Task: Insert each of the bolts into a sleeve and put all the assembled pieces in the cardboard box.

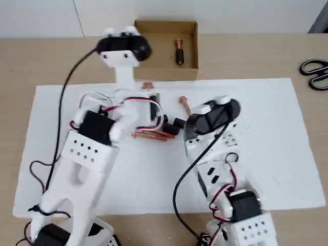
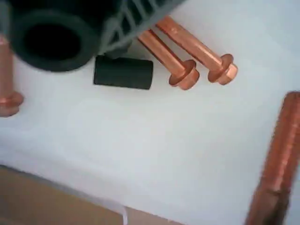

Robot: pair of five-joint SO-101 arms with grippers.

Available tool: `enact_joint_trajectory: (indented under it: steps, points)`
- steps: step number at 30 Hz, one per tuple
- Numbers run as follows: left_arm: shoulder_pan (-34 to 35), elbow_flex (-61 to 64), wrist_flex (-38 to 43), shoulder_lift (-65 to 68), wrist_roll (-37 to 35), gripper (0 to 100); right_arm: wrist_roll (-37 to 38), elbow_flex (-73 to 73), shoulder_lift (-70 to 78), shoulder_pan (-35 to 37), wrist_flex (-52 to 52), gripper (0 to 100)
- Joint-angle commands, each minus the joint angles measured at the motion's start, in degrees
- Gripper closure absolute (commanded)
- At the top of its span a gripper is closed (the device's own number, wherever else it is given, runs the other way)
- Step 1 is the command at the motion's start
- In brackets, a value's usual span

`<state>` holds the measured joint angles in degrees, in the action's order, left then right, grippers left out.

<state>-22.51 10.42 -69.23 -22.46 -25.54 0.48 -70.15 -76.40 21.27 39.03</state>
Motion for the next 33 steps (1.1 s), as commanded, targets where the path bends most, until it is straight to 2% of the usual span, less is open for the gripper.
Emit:
enact_joint_trajectory:
  steps: [1,5,11,15,19,22,25,30,33]
  points:
    - [-2.4,0.7,6.0,-2.5,0.6,99,0.6,-6.9,-0.5,1.6,-12.0,97.8]
    - [-2.1,3.2,12.6,-2.5,0.5,99,0.6,-13.2,-0.6,3.7,-20.3,97.8]
    - [-1.5,4.3,15.6,-3.5,0.4,99,-6.9,-14.1,-0.6,3.8,-20.7,97.8]
    - [0.8,4.6,18.2,-11.0,1.1,99,-7.9,-14.2,-0.6,3.8,-20.7,97.8]
    - [-0.4,8.1,18.5,-19.9,9.0,99,-7.9,-14.3,-0.6,3.8,-20.7,97.8]
    - [-1.3,12.6,20.4,-25.1,10.4,99,-7.9,-14.4,-0.6,3.9,-20.7,97.8]
    - [-1.1,20.5,29.3,-27.4,10.4,99,-7.9,-14.4,-0.6,4.7,-20.7,97.8]
    - [-1.3,35.3,49.8,-28.3,10.6,99,-7.9,-15.6,-0.6,8.5,-20.8,97.8]
    - [-1.5,39.4,55.9,-28.2,10.5,99,-7.9,-15.6,-0.6,9.1,-20.7,97.8]
